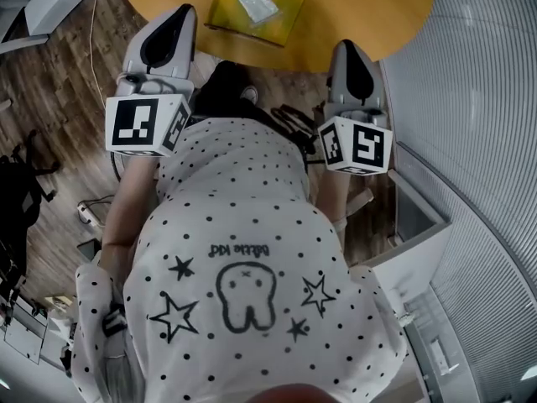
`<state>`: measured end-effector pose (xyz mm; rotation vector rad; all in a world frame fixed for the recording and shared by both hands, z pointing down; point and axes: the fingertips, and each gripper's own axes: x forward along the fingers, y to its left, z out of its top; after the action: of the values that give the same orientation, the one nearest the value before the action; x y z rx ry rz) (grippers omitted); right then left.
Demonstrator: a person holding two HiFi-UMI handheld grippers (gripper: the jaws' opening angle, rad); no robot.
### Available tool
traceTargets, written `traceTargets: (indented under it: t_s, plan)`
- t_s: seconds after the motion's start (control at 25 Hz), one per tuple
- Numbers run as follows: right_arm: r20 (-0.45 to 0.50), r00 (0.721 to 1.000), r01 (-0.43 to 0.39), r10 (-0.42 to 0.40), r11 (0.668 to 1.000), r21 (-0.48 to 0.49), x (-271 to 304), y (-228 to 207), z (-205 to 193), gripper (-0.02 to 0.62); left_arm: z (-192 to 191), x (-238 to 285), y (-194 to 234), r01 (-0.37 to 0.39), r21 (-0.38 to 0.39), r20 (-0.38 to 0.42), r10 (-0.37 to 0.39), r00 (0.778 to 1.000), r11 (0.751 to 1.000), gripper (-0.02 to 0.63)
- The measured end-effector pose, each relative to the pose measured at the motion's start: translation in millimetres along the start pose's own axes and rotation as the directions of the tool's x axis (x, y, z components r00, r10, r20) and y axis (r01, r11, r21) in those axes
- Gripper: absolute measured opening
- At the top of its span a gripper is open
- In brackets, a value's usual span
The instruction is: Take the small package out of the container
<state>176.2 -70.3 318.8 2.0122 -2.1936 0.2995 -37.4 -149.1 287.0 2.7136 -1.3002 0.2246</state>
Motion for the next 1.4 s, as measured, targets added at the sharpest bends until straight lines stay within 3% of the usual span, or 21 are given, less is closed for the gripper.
traceTargets:
  t_s: [0.28,0.48,0.76,1.08,1.4]
  plan:
    - [-0.019,0.999,0.045,-0.045,0.999,-0.008,29,-1,8,0.005,4,20,25,0.032,-0.002,-0.005,-0.032,0.999,0.999,0.003]
    - [-0.026,0.998,0.056,-0.057,0.998,-0.005,32,-10,10,0.005,6,33,17,0.058,0.002,-0.011,-0.058,0.998,0.998,0.003]
    - [-0.052,0.995,0.080,-0.080,0.997,0.004,64,27,3,0.005,-9,45,67,0.084,-0.011,-0.034,-0.084,0.996,0.996,0.003]
    - [-0.061,0.995,0.084,-0.083,0.996,0.018,55,9,0,0.005,-10,57,38,0.117,-0.007,-0.049,-0.117,0.992,0.993,0.003]
    - [-0.038,0.998,0.051,-0.052,0.999,-0.010,54,-11,14,0.005,1,59,23,0.086,-0.007,-0.032,-0.086,0.996,0.996,0.003]
